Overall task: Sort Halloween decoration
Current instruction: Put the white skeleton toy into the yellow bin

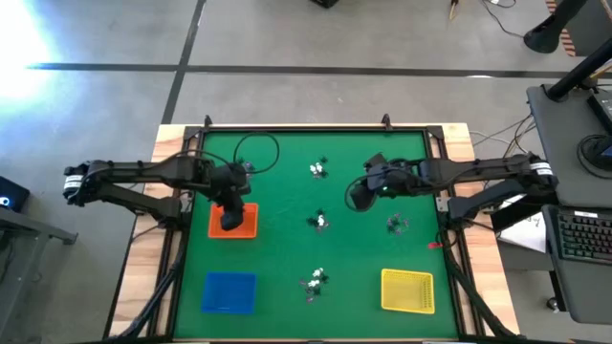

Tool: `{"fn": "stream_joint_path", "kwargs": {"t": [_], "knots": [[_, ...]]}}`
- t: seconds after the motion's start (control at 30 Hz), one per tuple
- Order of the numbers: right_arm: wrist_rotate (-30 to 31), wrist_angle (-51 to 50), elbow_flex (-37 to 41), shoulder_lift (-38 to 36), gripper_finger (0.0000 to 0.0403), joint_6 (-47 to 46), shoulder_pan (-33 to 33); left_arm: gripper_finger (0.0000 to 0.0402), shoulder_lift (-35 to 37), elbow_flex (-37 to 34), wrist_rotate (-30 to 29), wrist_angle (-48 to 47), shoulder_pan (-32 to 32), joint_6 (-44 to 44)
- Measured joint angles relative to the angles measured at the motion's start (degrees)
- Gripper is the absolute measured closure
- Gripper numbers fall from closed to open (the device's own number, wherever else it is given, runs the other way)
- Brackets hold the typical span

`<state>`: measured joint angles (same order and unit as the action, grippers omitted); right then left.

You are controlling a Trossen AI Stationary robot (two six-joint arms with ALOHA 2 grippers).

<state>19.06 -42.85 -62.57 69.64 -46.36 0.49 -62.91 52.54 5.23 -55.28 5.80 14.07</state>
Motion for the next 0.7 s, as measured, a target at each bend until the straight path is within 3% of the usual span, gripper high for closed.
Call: {"fn": "stream_joint_path", "kwargs": {"t": [0.27, 0.5, 0.7], "knots": [[-5.97, 6.5, -0.02, 6.88, 0.0298, -1.34, 1.0, 0.0323, 0.04, 0.28, -0.18, -0.01, 0.0, -0.05], [-6.08, 1.41, -0.02, 9.7, 0.0298, -13.94, 1.0, 0.0326, 0.07, 0.28, -0.22, 0.72, 0.0, 1.48], [-6.04, 6.76, -0.02, 12.83, 0.0298, -20.6, 1.13, 0.0326, 0.24, 0.28, -0.22, 0.83, 0.0, 0.04]]}}
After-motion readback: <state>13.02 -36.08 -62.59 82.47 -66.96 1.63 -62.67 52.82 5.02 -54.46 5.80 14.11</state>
